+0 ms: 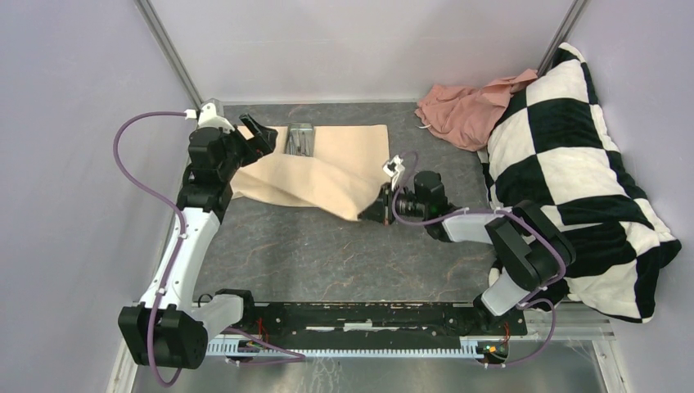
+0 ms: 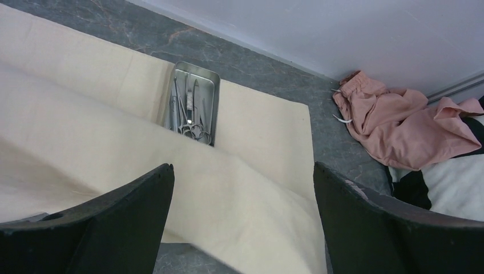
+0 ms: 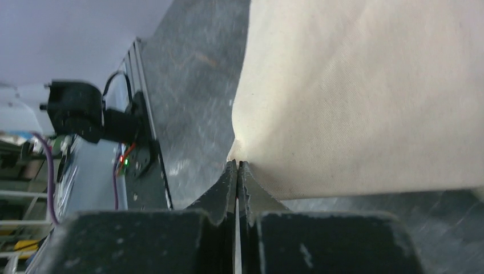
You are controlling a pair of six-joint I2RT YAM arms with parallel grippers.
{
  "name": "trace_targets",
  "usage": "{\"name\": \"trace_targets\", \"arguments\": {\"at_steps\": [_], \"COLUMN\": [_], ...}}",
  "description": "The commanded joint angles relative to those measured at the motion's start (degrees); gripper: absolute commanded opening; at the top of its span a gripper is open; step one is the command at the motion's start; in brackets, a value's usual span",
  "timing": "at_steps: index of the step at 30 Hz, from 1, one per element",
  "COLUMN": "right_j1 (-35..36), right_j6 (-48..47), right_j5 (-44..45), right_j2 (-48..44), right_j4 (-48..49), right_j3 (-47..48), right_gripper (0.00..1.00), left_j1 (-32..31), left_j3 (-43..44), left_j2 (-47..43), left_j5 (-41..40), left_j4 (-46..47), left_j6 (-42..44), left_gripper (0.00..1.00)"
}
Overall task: Open and lay out the surgical kit
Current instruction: Open the surgical kit at the center of the board.
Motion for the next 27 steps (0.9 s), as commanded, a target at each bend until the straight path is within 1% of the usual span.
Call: {"name": "trace_targets", "arguments": {"at_steps": [1, 4, 7, 9, 11, 14, 16, 18, 24, 27], "right_j1": [2.4, 3.3, 4.3, 4.6, 4.7, 4.6, 4.6, 4.5, 3.5, 2.8], "right_j6": [-1.1, -2.4, -1.5, -1.1, -0.5, 3.8, 5.6, 6.4, 8.8, 10.7], "right_j5": [-3.4, -2.0, -1.8, -0.8, 0.5, 0.3, 1.2, 1.6, 4.6, 4.9], "right_j2": [-5.8, -8.1, -8.7, -9.0, -8.7, -7.9, -7.8, -8.4, -9.8, -8.8], "right_j4": [1.0, -0.8, 0.7, 1.3, 1.4, 6.2, 7.1, 7.3, 6.7, 7.1], "right_j3": [-6.7, -10.4, -12.0, -12.6, -12.0, -10.7, -9.1, -7.3, -1.5, 1.3], "right_gripper": [0.0, 0.0, 0.0, 0.0, 0.0, 0.0, 0.0, 0.0, 0.0, 0.0], "left_j1": [0.1, 0.1, 0.0, 0.0, 0.1, 0.1, 0.2, 0.3, 0.4, 0.7], "left_j3": [0.4, 0.4, 0.1, 0.3, -0.3, -7.4, -14.6, -20.6, -27.5, -30.9], "left_j2": [-1.4, -1.4, -0.9, -0.3, 0.4, 0.5, -0.9, -2.7, -4.6, -4.8], "left_j5": [-1.0, -0.8, -1.1, -2.5, -4.1, -5.2, -3.2, -1.6, -3.0, -2.8], "left_j4": [0.5, 0.4, 0.2, -1.8, -5.4, -8.7, -6.2, -1.1, 5.0, 10.8], "left_j6": [1.5, 1.2, 1.0, 0.5, -1.8, -9.0, -14.0, -19.5, -30.0, -35.5], "left_gripper": [0.96, 0.96, 0.96, 0.96, 0.95, 0.94, 0.95, 0.97, 1.0, 1.0]}}
